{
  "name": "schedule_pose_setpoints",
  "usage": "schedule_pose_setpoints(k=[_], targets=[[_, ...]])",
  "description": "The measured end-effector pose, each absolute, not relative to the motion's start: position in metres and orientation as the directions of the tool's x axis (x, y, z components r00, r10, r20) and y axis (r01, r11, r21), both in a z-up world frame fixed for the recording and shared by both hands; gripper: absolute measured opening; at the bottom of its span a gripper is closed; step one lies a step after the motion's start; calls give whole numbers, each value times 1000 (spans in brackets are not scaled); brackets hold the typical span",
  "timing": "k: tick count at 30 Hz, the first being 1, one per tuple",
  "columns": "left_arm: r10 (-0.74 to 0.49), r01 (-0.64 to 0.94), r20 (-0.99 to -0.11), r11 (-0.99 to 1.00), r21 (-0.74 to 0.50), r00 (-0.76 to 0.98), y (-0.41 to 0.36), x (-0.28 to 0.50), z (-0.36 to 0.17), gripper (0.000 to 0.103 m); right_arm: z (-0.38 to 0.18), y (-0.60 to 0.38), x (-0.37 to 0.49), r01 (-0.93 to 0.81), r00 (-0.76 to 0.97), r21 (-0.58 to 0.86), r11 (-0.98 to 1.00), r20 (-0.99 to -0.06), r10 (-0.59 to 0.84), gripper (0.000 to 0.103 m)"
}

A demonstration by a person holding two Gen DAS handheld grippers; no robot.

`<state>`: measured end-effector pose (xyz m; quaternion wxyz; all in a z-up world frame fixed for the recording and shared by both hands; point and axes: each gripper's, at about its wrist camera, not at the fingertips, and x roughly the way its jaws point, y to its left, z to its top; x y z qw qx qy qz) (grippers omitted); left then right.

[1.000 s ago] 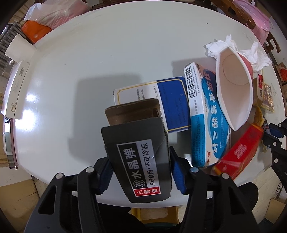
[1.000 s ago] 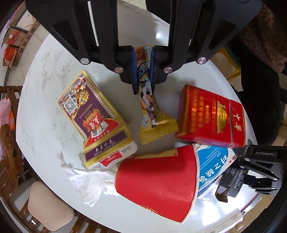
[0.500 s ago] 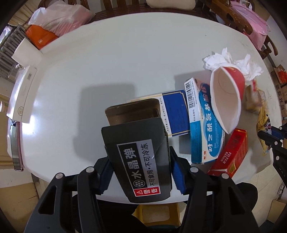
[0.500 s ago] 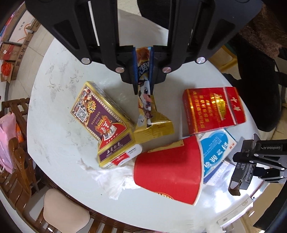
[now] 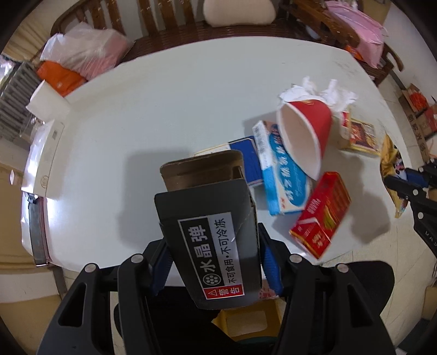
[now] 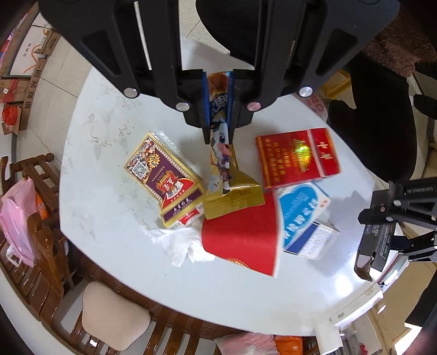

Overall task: Collect trash
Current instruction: 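Carry the black box and snack wrapper with both tools over the white trash bag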

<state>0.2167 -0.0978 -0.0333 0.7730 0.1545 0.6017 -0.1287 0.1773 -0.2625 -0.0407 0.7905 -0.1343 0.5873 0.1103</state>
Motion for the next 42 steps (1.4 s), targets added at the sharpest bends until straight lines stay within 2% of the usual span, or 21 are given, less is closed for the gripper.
schedule_pose_setpoints(k=[8,16,23,33,42], targets=[[-66,445,-965,894,56,253,-94,173,-15,55,-9,-233,137,-347,343,-110,931,-939,17,11],[-74,483,-967,874,55,243,-78,143,-32,55,-7,-195,89,-383,364,-104,918,-930,46,11],[-132,498,-972,867,-19,192,-61,108,-59,55,-25,-167,49,-425,386,-127,896,-921,53,11],[-144,503,-964,864,-12,224,-47,70,-89,55,-65,-145,12,-443,356,-96,891,-931,77,11],[-179,485,-968,871,-72,178,-46,62,-136,55,-107,-140,0,-410,346,-80,909,-935,73,11]])
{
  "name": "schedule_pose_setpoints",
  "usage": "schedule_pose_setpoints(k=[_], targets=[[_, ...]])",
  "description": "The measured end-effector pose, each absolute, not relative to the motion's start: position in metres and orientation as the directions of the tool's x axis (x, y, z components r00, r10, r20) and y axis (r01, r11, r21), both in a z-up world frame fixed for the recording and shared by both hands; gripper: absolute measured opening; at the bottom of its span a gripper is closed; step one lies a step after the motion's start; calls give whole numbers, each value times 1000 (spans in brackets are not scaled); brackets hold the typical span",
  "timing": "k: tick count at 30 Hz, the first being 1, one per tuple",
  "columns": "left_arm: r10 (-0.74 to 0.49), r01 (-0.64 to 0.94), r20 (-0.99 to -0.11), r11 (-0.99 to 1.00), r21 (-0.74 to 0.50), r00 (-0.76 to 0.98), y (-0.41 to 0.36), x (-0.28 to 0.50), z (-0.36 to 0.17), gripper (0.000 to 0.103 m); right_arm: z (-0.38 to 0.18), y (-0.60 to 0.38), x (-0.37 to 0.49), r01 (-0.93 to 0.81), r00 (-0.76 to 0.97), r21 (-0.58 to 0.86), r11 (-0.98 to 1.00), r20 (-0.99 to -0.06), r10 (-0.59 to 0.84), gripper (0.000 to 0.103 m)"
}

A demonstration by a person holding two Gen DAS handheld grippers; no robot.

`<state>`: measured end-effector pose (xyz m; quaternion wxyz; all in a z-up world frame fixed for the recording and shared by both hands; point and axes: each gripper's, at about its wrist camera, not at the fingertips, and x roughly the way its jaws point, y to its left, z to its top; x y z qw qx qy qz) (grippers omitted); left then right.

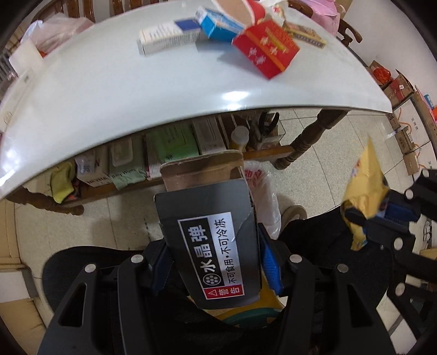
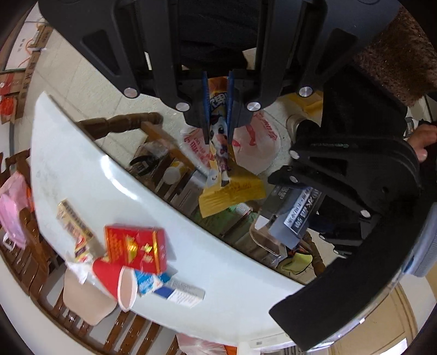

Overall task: Collect trash
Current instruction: 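Carry the black box and snack wrapper with both tools over the white trash bag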

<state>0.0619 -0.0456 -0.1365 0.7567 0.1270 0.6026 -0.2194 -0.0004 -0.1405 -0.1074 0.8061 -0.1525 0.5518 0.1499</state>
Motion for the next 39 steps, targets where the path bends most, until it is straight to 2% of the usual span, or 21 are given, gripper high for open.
schedule_pose_setpoints(k=[20,34,39], targets=[[-168,470,-984,874,-119,63,-55,84,-249,55,-208,-158,29,-279,285,47,959,-950,130,11],[-193,439,-977,873,-212,-88,-69,117,-329,55,-279,-169,65,-195,226,64,979,-968,109,11],[-161,432,-980,880,-197,-119,-70,128,-357,55,-305,-171,78,-177,184,79,981,-977,112,11]])
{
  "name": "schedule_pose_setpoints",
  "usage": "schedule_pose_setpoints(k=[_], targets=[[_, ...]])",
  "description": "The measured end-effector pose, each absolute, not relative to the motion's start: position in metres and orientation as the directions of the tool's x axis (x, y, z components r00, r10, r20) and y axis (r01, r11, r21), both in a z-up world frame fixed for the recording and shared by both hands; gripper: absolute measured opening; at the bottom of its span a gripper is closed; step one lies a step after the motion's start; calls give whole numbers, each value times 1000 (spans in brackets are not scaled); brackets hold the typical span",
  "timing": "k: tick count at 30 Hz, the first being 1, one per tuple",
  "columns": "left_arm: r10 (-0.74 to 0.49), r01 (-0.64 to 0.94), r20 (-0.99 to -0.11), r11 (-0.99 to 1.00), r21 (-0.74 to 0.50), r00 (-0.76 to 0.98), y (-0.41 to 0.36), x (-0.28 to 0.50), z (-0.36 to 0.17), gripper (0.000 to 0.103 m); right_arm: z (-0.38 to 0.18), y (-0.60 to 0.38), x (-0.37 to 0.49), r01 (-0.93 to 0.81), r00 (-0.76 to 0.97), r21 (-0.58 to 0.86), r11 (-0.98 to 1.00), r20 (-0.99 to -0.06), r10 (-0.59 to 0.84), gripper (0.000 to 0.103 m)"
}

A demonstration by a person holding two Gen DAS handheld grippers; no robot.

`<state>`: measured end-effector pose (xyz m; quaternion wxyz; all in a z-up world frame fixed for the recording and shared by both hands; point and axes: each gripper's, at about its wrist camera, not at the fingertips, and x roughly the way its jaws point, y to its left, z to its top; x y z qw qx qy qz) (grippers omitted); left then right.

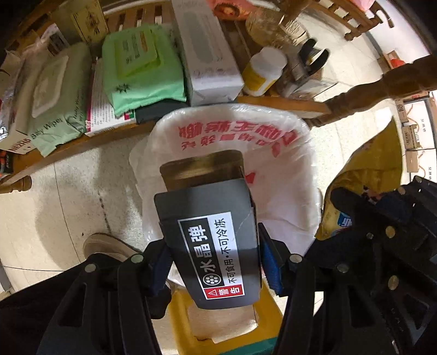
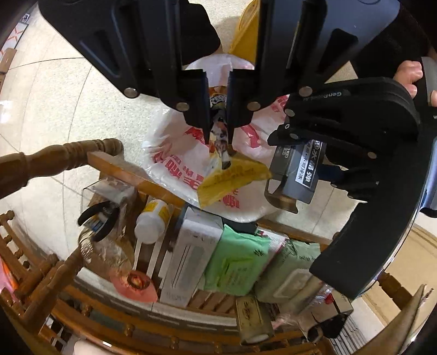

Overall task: Collect trash
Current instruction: 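Carry the black box and snack wrapper with both tools over the white trash bag, then open both tools to drop the black box and wrapper into the bag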

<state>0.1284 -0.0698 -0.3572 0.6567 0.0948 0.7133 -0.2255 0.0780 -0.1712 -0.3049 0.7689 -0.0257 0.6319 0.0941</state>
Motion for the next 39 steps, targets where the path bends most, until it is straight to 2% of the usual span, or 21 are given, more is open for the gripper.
schedule_pose_setpoints(k=[2,13,22,24,26,28,39], targets=[[-130,432,-984,886,-172,-124,-71,131,-369,55,-317,-174,83,-166,162,85,983,-980,112,11],[-128,393,-973,898,-195,-191,-78,147,-412,55,-369,-179,103,-126,58,125,984,-989,133,11],[-80,407,-973,898,-165,-217,-86,148,-433,57,-383,-180,103,-122,26,121,985,-992,125,11],[-64,409,-976,901,-147,-210,-88,149,-433,61,-385,-180,104,-119,31,101,988,-994,106,26],[-31,413,-982,904,-107,-186,-86,150,-435,71,-383,-181,105,-112,46,77,991,-996,83,30],[-49,400,-981,908,-122,-190,-84,152,-434,73,-382,-185,106,-90,44,103,991,-993,107,31],[-56,388,-981,913,-125,-184,-82,154,-431,74,-381,-189,106,-75,47,110,991,-992,114,34]])
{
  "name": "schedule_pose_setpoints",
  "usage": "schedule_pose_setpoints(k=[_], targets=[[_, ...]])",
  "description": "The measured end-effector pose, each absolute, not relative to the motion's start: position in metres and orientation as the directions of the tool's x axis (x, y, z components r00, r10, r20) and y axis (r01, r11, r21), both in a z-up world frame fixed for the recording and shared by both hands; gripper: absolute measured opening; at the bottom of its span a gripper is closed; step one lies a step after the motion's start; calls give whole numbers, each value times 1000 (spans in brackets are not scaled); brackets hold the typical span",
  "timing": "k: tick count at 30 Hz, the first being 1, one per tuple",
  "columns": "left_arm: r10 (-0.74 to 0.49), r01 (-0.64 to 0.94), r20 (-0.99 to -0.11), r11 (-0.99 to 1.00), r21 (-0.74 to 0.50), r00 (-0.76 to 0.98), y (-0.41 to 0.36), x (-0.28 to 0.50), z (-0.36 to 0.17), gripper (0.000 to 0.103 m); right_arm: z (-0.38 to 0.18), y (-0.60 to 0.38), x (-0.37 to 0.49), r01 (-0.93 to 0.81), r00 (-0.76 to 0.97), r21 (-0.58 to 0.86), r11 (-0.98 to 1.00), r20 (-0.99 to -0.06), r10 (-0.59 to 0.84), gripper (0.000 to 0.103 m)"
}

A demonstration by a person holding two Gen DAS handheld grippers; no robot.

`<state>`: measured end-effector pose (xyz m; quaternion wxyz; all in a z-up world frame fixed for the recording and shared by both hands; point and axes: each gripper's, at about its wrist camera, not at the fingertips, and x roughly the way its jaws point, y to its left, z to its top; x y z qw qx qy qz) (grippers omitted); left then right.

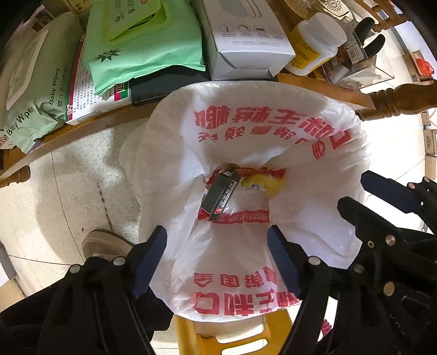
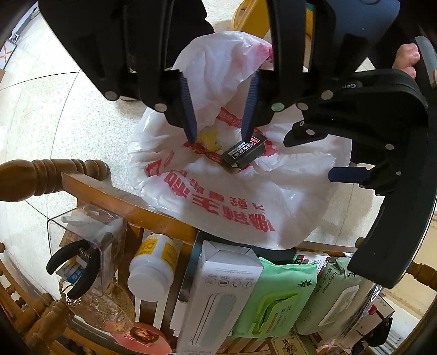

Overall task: Collect trash
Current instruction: 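Open both tools to drop the black box and wrapper into the bag, then move both tools back over the table toward the remaining trash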

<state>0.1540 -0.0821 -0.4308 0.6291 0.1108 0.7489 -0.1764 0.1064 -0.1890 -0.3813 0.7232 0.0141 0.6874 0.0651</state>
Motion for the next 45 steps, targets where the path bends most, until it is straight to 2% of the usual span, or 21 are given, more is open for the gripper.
schedule_pose_setpoints(k=[14,16,19,21,23,25,29,32,37,42,45], targets=[[-44,388,-987,916,-103,-158,-81,151,-422,74,-376,-188,104,-51,48,116,992,-992,119,35],[-34,398,-990,913,-88,-140,-80,148,-416,74,-371,-189,103,-47,56,115,992,-992,117,40],[-52,400,-988,910,-106,-144,-74,142,-402,74,-355,-191,95,-37,76,131,991,-988,133,55],[-78,391,-986,911,-131,-148,-67,134,-389,75,-339,-190,88,-43,92,154,987,-983,157,72],[-81,410,-987,903,-132,-139,-61,122,-371,79,-316,-186,77,-66,127,163,984,-977,170,74],[-70,458,-992,882,-108,-100,-57,108,-346,81,-291,-181,63,-107,159,153,982,-973,169,74],[-112,554,-990,820,-142,-88,-45,75,-289,84,-238,-179,33,-172,202,175,969,-957,209,77],[-131,627,-990,768,-130,-45,-39,64,-235,87,-188,-185,21,-220,249,172,960,-942,226,83],[-141,732,-984,681,-19,106,-33,71,-128,93,-85,-210,17,-255,407,55,965,-900,159,90],[-94,755,-948,630,181,305,-33,99,-35,95,0,-241,26,-225,519,40,974,-841,154,97],[-114,777,-941,601,189,318,-37,121,6,95,43,-255,39,-215,548,77,974,-816,185,97]])
